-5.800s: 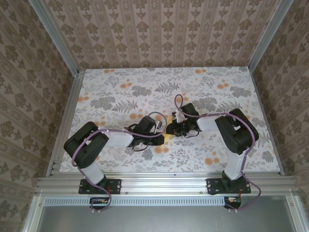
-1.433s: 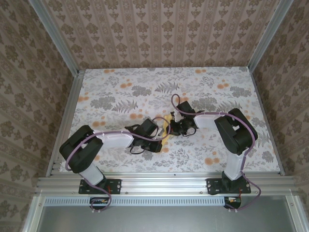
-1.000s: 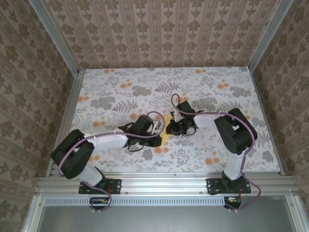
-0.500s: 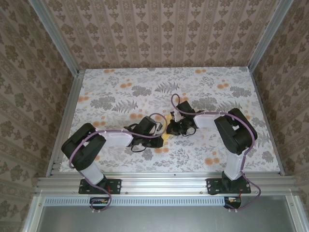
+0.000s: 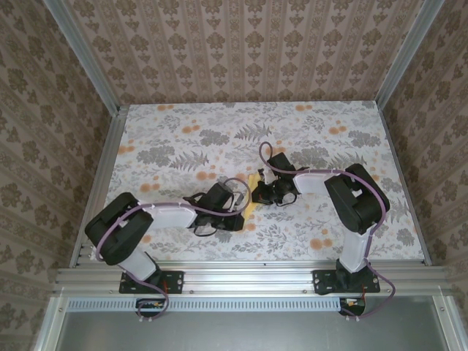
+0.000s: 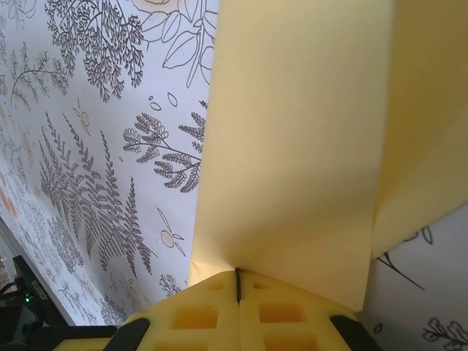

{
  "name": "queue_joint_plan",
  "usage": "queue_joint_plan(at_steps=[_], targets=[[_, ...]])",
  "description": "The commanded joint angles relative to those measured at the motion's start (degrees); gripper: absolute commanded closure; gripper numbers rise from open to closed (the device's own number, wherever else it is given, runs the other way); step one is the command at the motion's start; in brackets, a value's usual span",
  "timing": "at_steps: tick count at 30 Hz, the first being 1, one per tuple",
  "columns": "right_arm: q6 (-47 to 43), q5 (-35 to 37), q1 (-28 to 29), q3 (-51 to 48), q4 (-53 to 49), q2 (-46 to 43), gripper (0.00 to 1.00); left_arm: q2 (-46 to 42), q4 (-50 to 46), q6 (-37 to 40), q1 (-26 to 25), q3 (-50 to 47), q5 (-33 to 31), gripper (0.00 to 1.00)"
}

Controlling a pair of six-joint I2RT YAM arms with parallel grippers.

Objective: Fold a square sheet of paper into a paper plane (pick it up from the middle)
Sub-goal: Fold the wing for the fifth time at the center of the table.

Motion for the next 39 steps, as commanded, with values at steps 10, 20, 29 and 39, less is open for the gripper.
queue_joint_plan(at_steps=[10,20,29,39], targets=[[0.07,7.22,-0.46,-1.22,-4.13,4.73,0.94,-6.04,9.31,-10.38,0.93,-1.29,-9.06,0.91],[0.36,6.54,-0.46,-1.01,-3.83,4.57,0.94,4.51,13.46,-12.28,0.67,3.46,-7.61,0.94],[0.25,5.19,-0.46,-0.92,-3.50,3.92,0.94,5.51,11.83,-13.28,1.11,1.19,-10.34,0.96],[3.64,1.06,-2.87,1.36,1.72,-4.45,0.81,5.91,8.66,-13.24,1.11,-1.38,-11.10,0.97]])
